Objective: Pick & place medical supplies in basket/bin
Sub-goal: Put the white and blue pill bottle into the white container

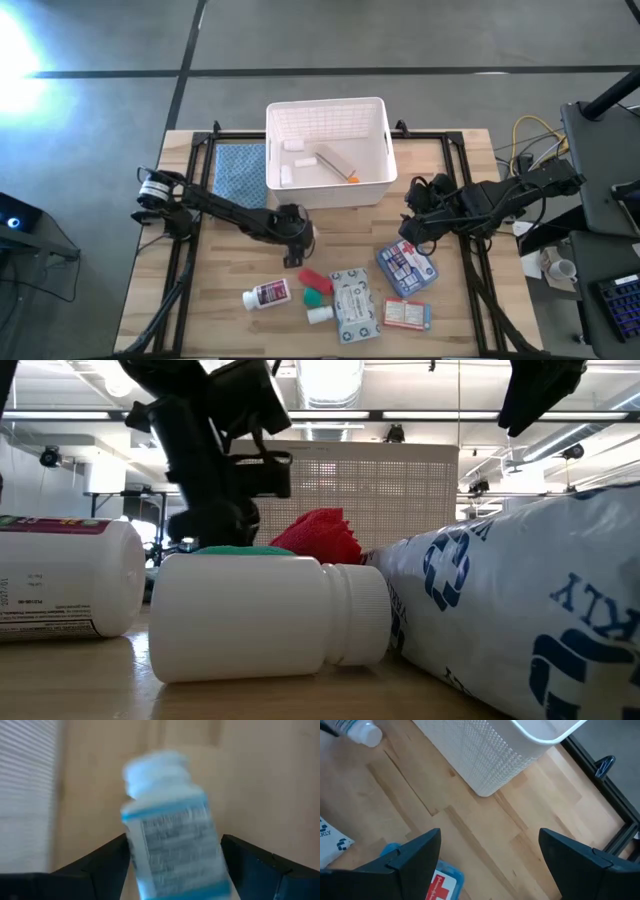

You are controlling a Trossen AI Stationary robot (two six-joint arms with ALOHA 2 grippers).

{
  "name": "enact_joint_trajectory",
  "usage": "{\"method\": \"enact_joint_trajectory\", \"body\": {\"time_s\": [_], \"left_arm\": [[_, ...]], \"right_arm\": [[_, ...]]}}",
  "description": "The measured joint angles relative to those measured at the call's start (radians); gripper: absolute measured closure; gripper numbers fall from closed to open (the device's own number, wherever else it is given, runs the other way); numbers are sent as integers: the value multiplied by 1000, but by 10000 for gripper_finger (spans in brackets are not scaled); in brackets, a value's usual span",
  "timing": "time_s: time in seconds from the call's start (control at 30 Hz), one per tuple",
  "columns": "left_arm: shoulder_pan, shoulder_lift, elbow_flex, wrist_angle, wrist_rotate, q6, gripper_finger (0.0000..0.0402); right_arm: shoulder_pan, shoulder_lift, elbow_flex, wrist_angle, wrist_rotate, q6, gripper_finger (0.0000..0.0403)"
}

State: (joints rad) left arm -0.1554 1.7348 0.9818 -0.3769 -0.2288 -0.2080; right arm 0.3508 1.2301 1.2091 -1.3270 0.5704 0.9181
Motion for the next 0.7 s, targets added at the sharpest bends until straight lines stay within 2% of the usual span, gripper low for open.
{"method": "enact_joint_trajectory", "body": {"time_s": [0.07,0.23,0.47,0.7], "left_arm": [[0,0,-12,0,40,-21,118],[0,0,-21,-1,42,-107,131],[-2,-10,-19,8,46,-121,204],[-16,-107,99,18,156,-127,203]], "right_arm": [[0,0,-1,1,11,-5,78],[0,0,-3,0,33,-5,78],[-1,0,-7,1,35,-5,78],[-1,-4,-9,2,5,13,78]]}}
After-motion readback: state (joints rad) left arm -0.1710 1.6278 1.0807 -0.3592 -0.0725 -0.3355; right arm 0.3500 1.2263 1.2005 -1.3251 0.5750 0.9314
